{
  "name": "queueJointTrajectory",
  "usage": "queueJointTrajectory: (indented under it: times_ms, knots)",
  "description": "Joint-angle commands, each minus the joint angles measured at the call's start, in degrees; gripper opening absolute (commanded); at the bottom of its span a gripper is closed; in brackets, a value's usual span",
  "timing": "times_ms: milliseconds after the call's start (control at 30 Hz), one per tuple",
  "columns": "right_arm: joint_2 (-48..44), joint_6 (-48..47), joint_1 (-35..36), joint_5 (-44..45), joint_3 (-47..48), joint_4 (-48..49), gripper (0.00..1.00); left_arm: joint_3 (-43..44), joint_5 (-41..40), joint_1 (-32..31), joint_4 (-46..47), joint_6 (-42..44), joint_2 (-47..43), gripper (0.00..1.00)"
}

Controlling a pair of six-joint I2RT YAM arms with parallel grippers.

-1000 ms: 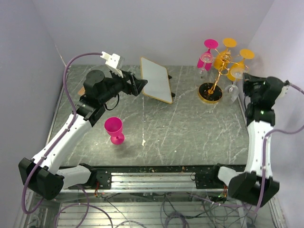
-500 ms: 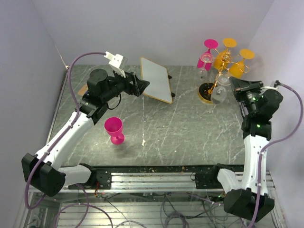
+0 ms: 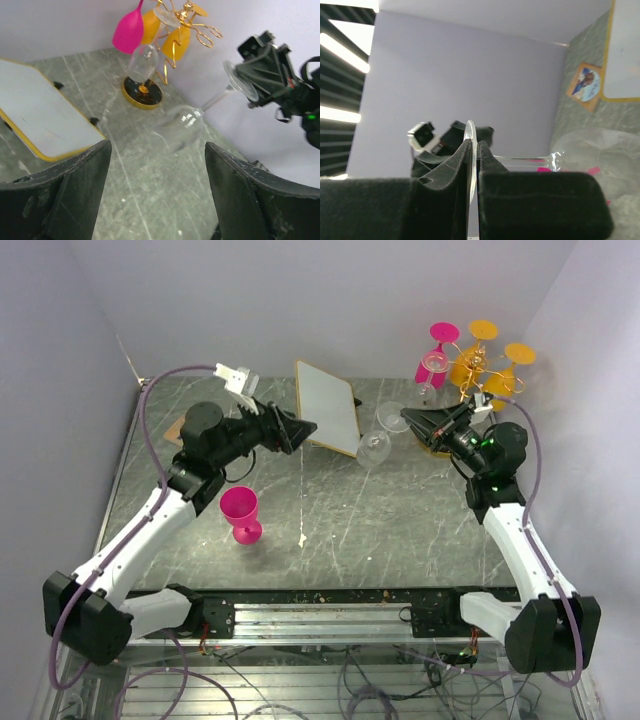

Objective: Take the wine glass off the wine glass rack

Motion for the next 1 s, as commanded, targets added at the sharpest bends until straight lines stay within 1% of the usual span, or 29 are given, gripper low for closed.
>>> queueJointTrajectory:
  times_ms: [0,100,133,200,367,500,633,700,733,867,967]
  knots:
    - [2.09,11.80,2.64,-1.49,-1.03,19.22,0.00,-8.91,3.32,0.26,11.26,-13.59,-6.12,0.86]
    - [3.56,18.97,3.63,-0.25,-1.89,28.51,0.00,-14.89,2.70,0.34,15.67,-22.51,-9.99,0.88]
    - [4.13,21.26,3.95,0.33,-1.82,32.27,0.00,-16.45,2.49,0.27,18.10,-25.38,-10.93,0.88]
    - [5.44,25.21,4.54,1.23,-1.09,36.48,0.00,-19.37,2.72,0.30,25.37,-32.23,-11.74,0.89]
    - [9.14,34.19,7.84,3.80,1.11,45.82,0.00,-20.66,4.43,0.28,34.66,-40.28,-9.50,0.89]
    - [11.29,38.84,10.48,4.93,2.25,52.21,0.00,-21.84,4.67,0.30,43.40,-45.55,-7.06,0.89]
    - [11.56,39.72,11.69,6.82,2.35,53.08,0.00,-21.24,6.90,0.26,47.89,-48.78,-3.91,0.87]
    - [11.56,39.85,11.73,7.12,2.72,53.29,0.00,-22.61,6.59,0.31,49.81,-50.41,-3.36,0.86]
    - [11.39,39.65,11.71,7.17,2.93,53.12,0.00,-23.51,5.88,0.46,51.07,-50.71,-3.61,0.87]
    - [10.37,39.10,11.80,7.41,3.25,51.47,0.00,-25.07,2.96,1.14,46.34,-48.90,-6.37,0.90]
    - [10.38,39.83,11.87,6.81,3.82,51.41,0.00,-24.89,3.71,1.18,44.76,-48.10,-6.90,0.91]
